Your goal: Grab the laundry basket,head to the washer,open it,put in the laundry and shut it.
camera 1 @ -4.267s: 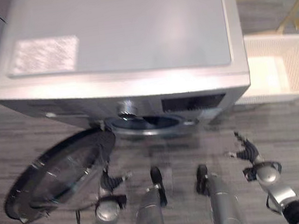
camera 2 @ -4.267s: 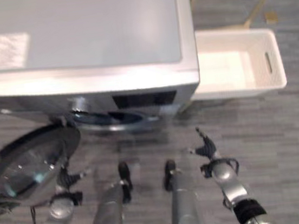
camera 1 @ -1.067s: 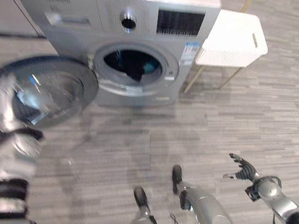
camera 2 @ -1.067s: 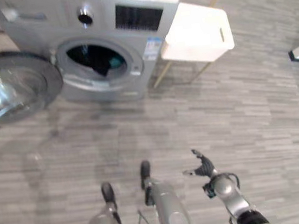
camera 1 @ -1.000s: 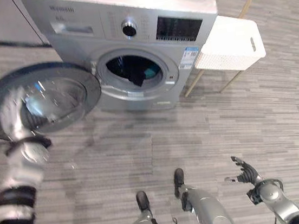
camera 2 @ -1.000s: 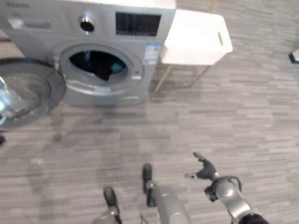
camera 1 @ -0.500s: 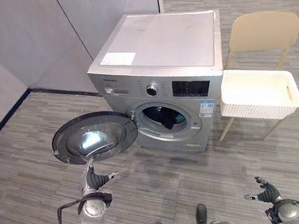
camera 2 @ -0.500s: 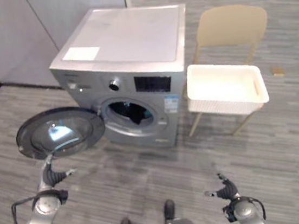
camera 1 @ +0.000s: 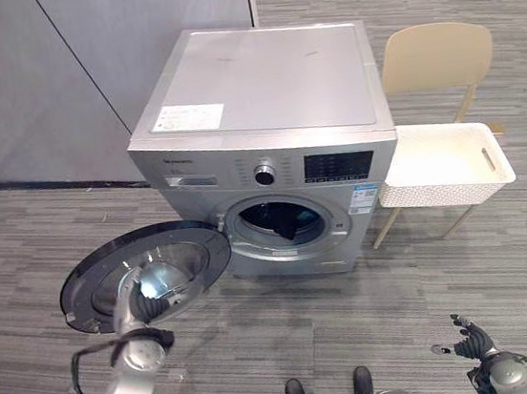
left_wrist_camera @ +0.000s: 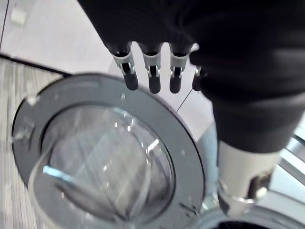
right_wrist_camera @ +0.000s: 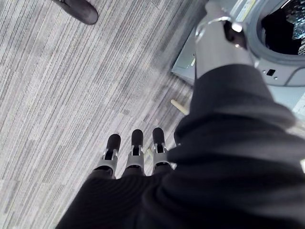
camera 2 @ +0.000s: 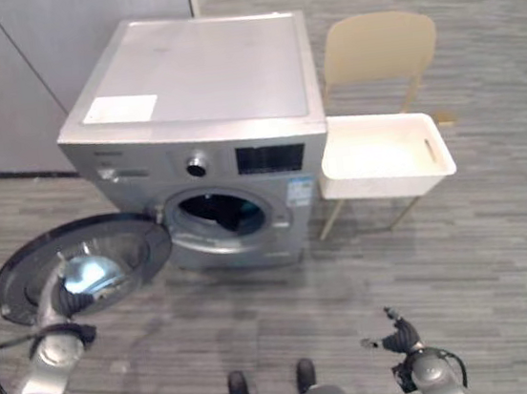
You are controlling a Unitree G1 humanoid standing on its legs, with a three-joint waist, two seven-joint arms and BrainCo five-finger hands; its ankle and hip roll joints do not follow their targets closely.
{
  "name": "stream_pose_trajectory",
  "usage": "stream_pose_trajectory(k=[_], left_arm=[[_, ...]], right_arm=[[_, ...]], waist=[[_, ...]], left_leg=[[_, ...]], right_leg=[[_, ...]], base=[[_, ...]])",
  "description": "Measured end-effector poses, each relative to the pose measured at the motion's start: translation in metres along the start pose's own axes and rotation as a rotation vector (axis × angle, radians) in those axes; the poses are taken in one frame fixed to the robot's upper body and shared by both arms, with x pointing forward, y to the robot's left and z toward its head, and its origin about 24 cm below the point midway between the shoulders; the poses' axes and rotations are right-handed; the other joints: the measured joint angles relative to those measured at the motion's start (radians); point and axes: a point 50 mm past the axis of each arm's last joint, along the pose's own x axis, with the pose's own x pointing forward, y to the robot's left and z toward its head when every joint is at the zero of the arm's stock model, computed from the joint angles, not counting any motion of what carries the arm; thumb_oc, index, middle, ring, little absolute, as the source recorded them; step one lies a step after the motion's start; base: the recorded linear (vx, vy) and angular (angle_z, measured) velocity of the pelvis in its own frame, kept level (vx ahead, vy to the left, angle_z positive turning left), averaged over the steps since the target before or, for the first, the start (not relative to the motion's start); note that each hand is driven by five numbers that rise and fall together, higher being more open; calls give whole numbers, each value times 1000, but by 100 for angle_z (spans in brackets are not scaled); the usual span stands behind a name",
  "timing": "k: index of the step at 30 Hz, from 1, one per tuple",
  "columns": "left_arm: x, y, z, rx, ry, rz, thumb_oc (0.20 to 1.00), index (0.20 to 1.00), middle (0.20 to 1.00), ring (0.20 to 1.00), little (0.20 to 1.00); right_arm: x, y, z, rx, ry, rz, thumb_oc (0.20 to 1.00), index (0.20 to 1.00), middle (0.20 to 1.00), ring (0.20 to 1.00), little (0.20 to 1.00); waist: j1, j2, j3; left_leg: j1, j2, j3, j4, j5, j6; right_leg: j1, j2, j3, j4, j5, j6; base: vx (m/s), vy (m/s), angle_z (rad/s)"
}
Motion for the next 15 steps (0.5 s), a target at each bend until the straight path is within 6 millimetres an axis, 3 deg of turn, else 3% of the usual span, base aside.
stream_pose_trajectory(k=[2,5,6,8,10,12,13,15], left_arm=[[12,31,1,103,-14,62,1000,1000,1000,1000,1000],[21,55,5,167,-21,123,1000,1000,1000,1000,1000],[32,77,12,236,-22,163,1000,1000,1000,1000,1000],[40,94,18,237,-2,215,1000,1000,1000,1000,1000],[51,101,25,335,6,193,1000,1000,1000,1000,1000],[58,130,38,358,9,265,1000,1000,1000,1000,1000],[61,154,50,379,3,320,1000,1000,1000,1000,1000],[63,173,64,366,-14,376,1000,1000,1000,1000,1000]], right_arm=[[0,1,0,-28,-3,12,1000,1000,1000,1000,1000],[0,3,0,-45,-4,24,1000,1000,1000,1000,1000],[1,4,4,-65,-16,35,1000,1000,1000,1000,1000],[4,4,12,-82,-39,41,1000,1000,1000,1000,1000],[7,5,20,-121,-65,60,1000,1000,1000,1000,1000],[11,5,32,-132,-106,61,1000,1000,1000,1000,1000],[14,5,43,-146,-135,63,1000,1000,1000,1000,1000],[17,4,52,-150,-157,62,1000,1000,1000,1000,1000]], waist=[[-3,0,1],[-1,-2,3],[-2,-10,12],[-4,-15,34],[-2,-33,47],[-10,-61,66],[-19,-81,100],[-28,-105,125]], left_leg=[[-12,-14,3,0,-2,5],[-30,-21,7,0,0,7],[-60,-20,12,0,7,18],[-87,-19,15,0,18,23],[-115,-13,22,4,11,12],[-174,-7,25,6,24,3],[-215,-4,20,15,34,2],[-250,0,18,12,47,6]], right_leg=[[-13,-14,1,-2,7,12],[-29,-22,1,-8,15,22],[-61,-21,2,-7,24,27],[-83,-20,1,-19,32,38],[-111,-17,2,-19,37,39],[-172,-14,-6,-20,50,46],[-203,-10,-15,-23,66,34],[-231,-4,-16,-37,83,24]], base=[[-20,112,-6],[-76,78,-4],[-68,34,-5],[-112,23,-8],[-138,9,-9],[-80,-7,-1],[-32,-9,3],[-23,-15,6]])
